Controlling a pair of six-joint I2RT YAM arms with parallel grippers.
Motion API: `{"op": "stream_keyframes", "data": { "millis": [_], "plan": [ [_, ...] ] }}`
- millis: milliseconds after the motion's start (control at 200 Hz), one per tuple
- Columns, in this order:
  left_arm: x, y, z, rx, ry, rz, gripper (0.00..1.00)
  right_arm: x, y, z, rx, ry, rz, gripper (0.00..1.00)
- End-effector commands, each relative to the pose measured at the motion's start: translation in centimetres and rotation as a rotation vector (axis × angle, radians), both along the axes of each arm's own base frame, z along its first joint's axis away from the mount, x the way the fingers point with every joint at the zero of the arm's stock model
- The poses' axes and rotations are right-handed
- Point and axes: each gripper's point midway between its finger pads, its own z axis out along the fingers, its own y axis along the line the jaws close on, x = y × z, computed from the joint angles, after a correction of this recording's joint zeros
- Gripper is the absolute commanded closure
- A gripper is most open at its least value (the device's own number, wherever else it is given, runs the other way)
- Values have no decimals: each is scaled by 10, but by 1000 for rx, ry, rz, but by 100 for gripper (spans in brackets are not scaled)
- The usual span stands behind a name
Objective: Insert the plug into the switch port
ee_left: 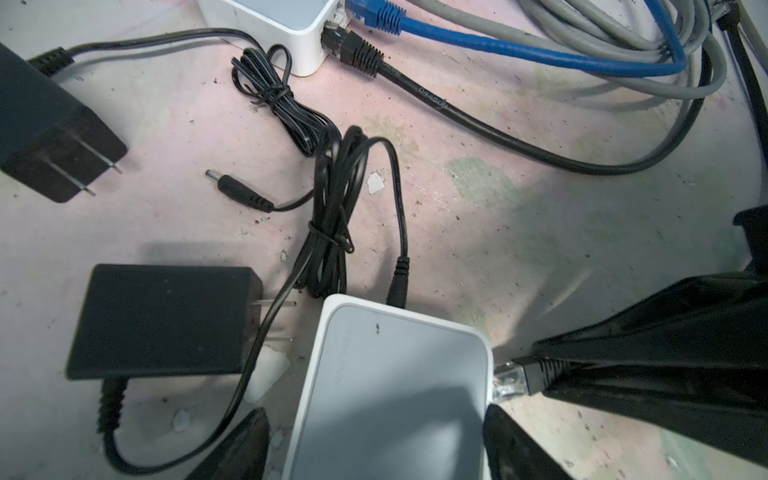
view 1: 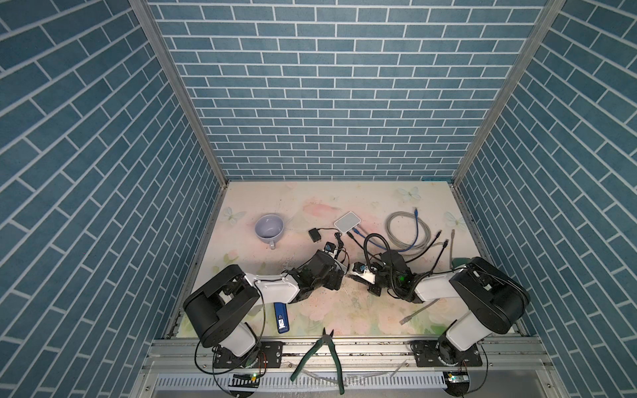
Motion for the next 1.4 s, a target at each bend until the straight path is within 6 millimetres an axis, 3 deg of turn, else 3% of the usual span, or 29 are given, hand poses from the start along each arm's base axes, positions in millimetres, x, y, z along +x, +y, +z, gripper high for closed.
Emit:
{"op": "stream_keyframes", "data": {
  "millis": [0,185,560,715,1020,1395],
  "plan": [
    [1,-3,-1,-24,12,-2,20,3,5,5,42,8,-28,96],
    [0,-3,-4,-40,27,17,22,6,10,12,76,1,-42,97],
    [-3,-11,-5,-95,30,-7,25,13,13,7,87,-10,-90,97],
    [-6,-16,-7,-109,40,-34,31,17,18,15,134,-56,-98,98],
    [-11,-25,-7,-113,52,-101,31,9,29,27,204,-139,-19,98],
    [-16,-27,-8,-110,69,-128,32,14,27,46,268,-232,-38,100]
  ]
}}
